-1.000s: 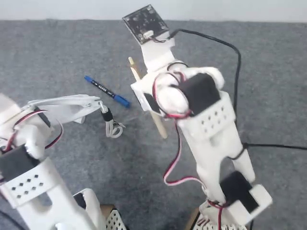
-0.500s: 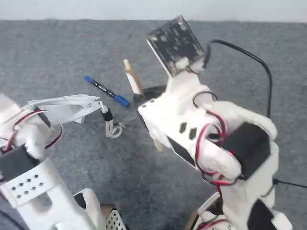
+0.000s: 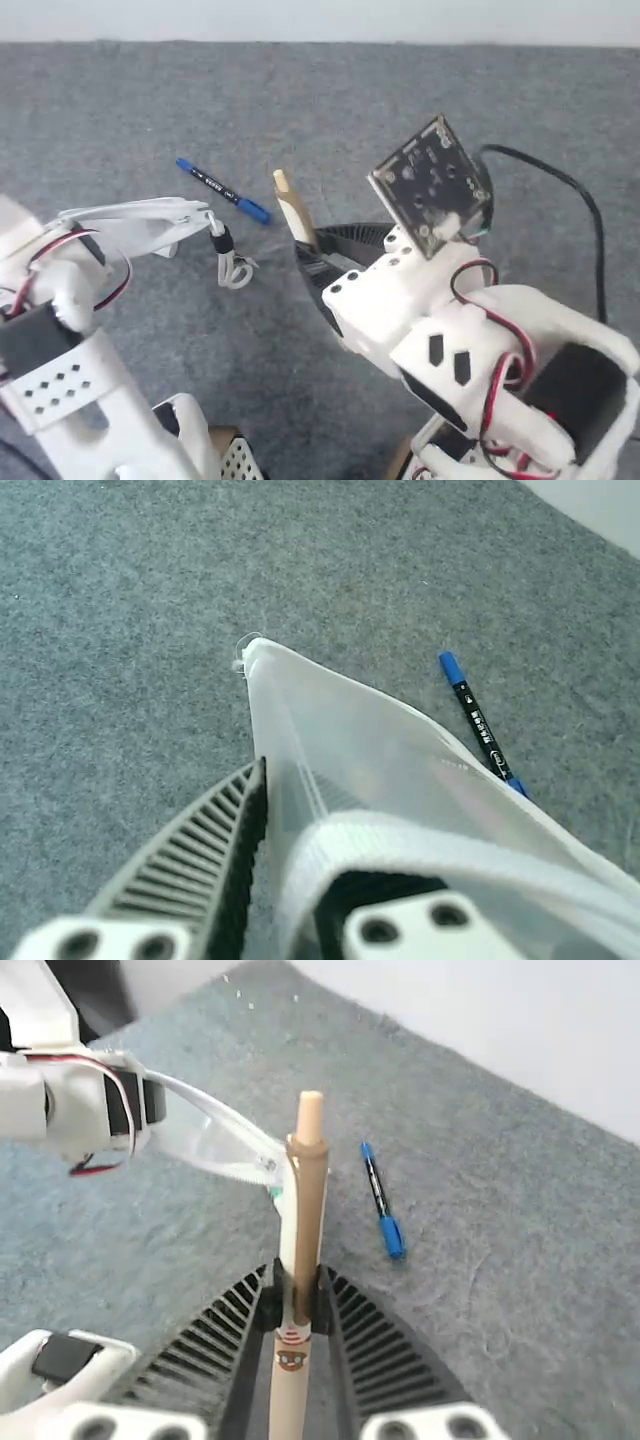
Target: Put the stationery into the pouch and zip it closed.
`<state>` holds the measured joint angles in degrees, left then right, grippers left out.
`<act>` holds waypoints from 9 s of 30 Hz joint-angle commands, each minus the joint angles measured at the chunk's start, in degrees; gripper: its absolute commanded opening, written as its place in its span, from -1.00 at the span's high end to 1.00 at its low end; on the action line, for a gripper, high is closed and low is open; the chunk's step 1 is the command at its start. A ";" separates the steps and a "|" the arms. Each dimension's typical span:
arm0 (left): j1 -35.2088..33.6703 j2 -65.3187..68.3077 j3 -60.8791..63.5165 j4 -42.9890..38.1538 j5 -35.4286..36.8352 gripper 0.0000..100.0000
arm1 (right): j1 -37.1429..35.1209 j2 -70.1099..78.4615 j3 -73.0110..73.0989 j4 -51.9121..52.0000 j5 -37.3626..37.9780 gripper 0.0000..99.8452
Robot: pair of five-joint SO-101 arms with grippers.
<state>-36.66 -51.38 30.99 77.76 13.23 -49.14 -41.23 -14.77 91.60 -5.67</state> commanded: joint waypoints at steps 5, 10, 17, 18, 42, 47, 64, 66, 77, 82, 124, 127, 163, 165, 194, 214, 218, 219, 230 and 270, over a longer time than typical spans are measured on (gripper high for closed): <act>0.26 -0.97 -1.10 -1.76 -0.35 0.98 | -0.48 -5.32 8.35 -13.41 -0.44 0.99; 0.26 -0.97 -1.10 -1.85 -0.35 0.98 | -0.48 -6.64 12.04 -20.79 -0.26 0.99; 0.79 -0.97 -3.21 -1.76 -0.26 0.98 | -0.57 -6.81 18.46 -30.81 -0.26 0.99; 1.85 -0.97 -4.18 -1.58 -0.26 0.98 | -0.57 -7.16 19.16 -31.69 -0.26 0.99; 26.11 -0.44 -8.13 -1.76 2.46 0.98 | -0.31 -53.93 77.98 -90.51 9.58 0.99; 26.11 -0.44 -8.04 -1.67 2.37 0.98 | -0.48 -50.15 83.08 -100.79 9.76 0.99; 26.11 -0.44 -7.96 -1.41 2.29 0.98 | -0.57 -22.11 84.13 -118.37 9.67 0.99; 26.11 -0.44 -7.96 -1.41 2.29 0.98 | -0.57 -20.35 84.13 -118.02 9.67 0.99; 26.11 -0.53 -7.16 -1.41 2.29 0.98 | -0.57 -10.07 84.48 -117.32 10.20 0.54; 26.11 -0.53 -6.37 -1.67 2.20 0.98 | -0.57 -9.89 85.01 -117.32 10.11 0.60; 1.58 -0.97 -10.15 -1.85 2.46 0.98 | 1.10 -14.55 65.14 -72.57 1.93 0.66; -1.32 -0.97 -10.15 -1.85 2.55 0.98 | 1.10 -6.81 62.59 -72.40 1.93 0.66; -8.79 -0.97 -5.49 -1.76 2.20 0.98 | 8.31 76.79 -6.77 -40.75 7.74 0.67; -8.79 -0.97 -5.49 -1.67 2.20 0.98 | 8.22 79.16 -9.85 -38.64 7.74 0.67; -8.79 -0.97 -4.62 -1.85 2.11 0.98 | 14.37 76.53 -14.07 -18.24 12.57 0.99; -8.79 -0.97 -4.79 -1.85 2.02 0.98 | 21.93 64.84 -13.80 10.42 19.60 0.98; -8.79 -0.97 -4.79 -1.85 2.02 0.98 | 22.20 64.13 -10.20 11.03 23.21 0.82; -8.79 -0.97 -4.79 -1.93 2.02 0.98 | 22.02 63.87 -9.32 10.86 23.65 0.73; -8.79 -0.97 -4.53 -2.81 1.58 0.98 | 18.24 61.58 -9.41 1.98 23.47 0.60; -8.79 -0.97 -3.91 -2.64 0.88 0.98 | 11.38 82.07 -7.65 -26.95 18.81 0.99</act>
<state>-45.45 -51.38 27.82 77.49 14.81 -37.19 41.58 -21.89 62.95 13.32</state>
